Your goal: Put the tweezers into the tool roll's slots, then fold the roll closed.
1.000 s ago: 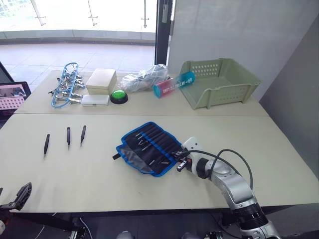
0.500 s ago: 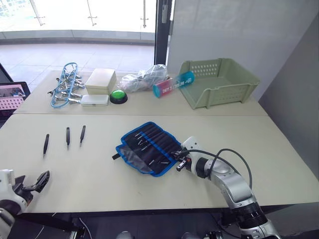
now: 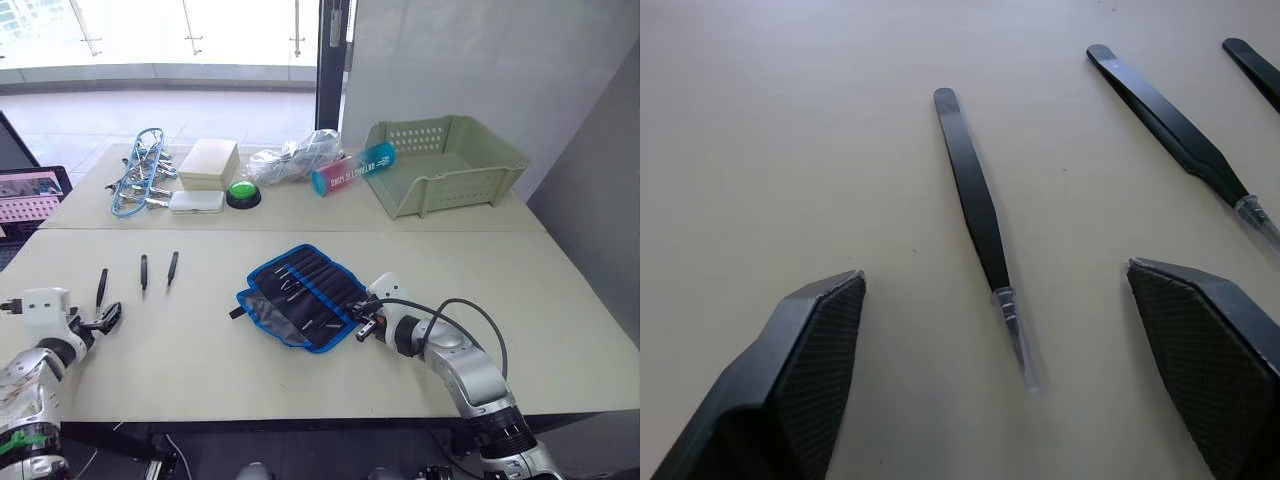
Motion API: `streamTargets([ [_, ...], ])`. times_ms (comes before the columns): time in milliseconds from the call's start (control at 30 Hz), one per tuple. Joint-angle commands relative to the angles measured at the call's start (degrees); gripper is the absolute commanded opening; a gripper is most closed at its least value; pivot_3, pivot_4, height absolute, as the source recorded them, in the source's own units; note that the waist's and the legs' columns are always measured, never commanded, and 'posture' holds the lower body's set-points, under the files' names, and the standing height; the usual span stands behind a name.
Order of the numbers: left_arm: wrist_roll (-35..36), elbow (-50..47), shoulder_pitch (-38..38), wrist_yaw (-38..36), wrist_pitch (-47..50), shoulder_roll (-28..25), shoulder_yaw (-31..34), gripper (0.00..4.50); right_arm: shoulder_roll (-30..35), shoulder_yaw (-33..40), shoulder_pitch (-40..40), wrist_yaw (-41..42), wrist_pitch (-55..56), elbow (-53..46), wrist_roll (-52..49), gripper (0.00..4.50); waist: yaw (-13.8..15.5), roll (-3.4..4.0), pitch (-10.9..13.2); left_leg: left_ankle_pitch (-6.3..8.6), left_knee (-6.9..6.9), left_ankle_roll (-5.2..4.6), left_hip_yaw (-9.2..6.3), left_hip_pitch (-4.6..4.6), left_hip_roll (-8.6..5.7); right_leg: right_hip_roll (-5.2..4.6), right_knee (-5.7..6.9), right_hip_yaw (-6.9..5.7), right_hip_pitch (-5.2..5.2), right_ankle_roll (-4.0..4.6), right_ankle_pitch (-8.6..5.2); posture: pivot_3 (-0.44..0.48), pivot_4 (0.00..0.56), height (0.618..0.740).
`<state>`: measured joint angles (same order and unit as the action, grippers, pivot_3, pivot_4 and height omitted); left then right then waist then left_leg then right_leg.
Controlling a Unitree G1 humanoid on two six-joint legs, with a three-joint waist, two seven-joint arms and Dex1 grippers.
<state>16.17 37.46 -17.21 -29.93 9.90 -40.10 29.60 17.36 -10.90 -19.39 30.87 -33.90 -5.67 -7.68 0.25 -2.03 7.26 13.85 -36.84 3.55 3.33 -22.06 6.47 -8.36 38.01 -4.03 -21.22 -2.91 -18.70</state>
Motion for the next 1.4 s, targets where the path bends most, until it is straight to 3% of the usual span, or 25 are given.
streamTargets([
  [33, -1.2, 3.4, -0.6, -0.5, -1.6, 1.1, -2.6, 2.96, 0.5, -0.8, 1.0, -0.4, -1.7, 2.1, 0.9, 0.00, 0.0, 0.02, 0.0, 0.00, 0.00, 0.00, 0.00, 0.00, 0.00, 0.00, 0.00, 0.00, 0.00, 0.00, 0.00, 0.000, 0.150, 0.716],
  [333, 0.0, 3.2, -1.4, 0.4, -2.6, 0.7, -2.2, 0.01, 0.6, -0.5, 1.3, -0.6, -2.0, 1.7, 0.8, 0.00, 0.0, 0.05, 0.0, -0.01, 0.00, 0.01, 0.01, 0.00, 0.00, 0.00, 0.00, 0.01, 0.01, 0.00, 0.00, 0.000, 0.150, 0.716],
  [500, 2.3, -3.4, -1.0, 1.9, -4.1, 1.0, 0.2, 0.01, 0.6, -0.6, 1.6, -0.6, -2.0, 1.5, 0.8, 0.00, 0.0, 0.01, 0.0, -0.01, 0.00, 0.01, 0.00, -0.01, 0.00, 0.00, 0.00, 0.01, 0.00, 0.00, 0.00, 0.000, 0.150, 0.716],
  [600, 4.7, -14.2, 1.3, 1.2, -2.4, 1.1, 0.9, 0.01, 0.7, -0.7, 1.8, -0.5, -2.1, 1.3, 0.8, 0.00, -0.1, -0.36, 0.0, -0.02, 0.00, 0.04, -0.01, -0.10, 0.00, 0.00, -0.02, 0.00, -0.06, 0.00, 0.00, 0.000, 0.150, 0.716],
  [733, 9.2, -32.2, 3.5, 1.3, 7.7, 0.5, -0.4, 0.01, 0.6, -1.0, 1.6, -0.6, -2.1, 1.9, 1.0, 0.00, -0.3, -0.53, 0.0, -0.14, 0.00, 0.24, -0.01, -0.23, 0.01, 0.00, -0.03, -0.01, -0.09, -0.01, 0.00, 0.000, 0.150, 0.716],
  [900, 18.6, -49.5, 3.7, -1.4, 26.6, 0.6, -9.2, 0.01, 0.3, -1.2, 1.4, -0.7, -2.6, 2.0, 1.0, 0.00, -0.4, -0.41, 0.1, -0.09, 0.00, 0.16, -0.01, -0.17, 0.01, 0.00, -0.15, 0.01, -0.03, -0.01, 0.00, 0.000, 0.150, 0.716],
  [967, 18.6, -53.4, 2.9, -2.0, 30.0, 0.3, -14.1, 0.01, 0.3, -1.4, 1.8, -0.7, -2.5, 1.9, 0.9, 0.00, -0.4, -0.40, 0.1, -0.03, 0.00, 0.05, -0.02, -0.16, 0.01, 0.00, -0.17, 0.02, -0.03, -0.01, 0.00, 0.000, 0.150, 0.716],
  [1167, 16.8, -59.2, -1.1, -4.1, 38.6, -1.2, -27.5, 0.01, -0.1, -1.8, 0.9, -0.7, -2.4, 2.7, 0.9, 0.00, -0.5, -0.40, 0.1, -0.03, 0.00, 0.04, -0.01, -0.18, 0.00, 0.01, -0.24, 0.03, -0.05, -0.01, 0.00, 0.000, 0.150, 0.716],
  [1400, 20.7, -61.2, -5.0, -7.7, 52.2, -6.1, -31.5, 0.01, -0.5, -1.5, 0.9, -1.3, -2.3, 2.3, 0.8, 0.00, -0.9, -0.28, 0.2, -0.04, 0.00, 0.05, -0.02, -0.17, 0.01, 0.03, -0.22, 0.06, -0.06, -0.01, 0.00, 0.000, 0.150, 0.716],
])
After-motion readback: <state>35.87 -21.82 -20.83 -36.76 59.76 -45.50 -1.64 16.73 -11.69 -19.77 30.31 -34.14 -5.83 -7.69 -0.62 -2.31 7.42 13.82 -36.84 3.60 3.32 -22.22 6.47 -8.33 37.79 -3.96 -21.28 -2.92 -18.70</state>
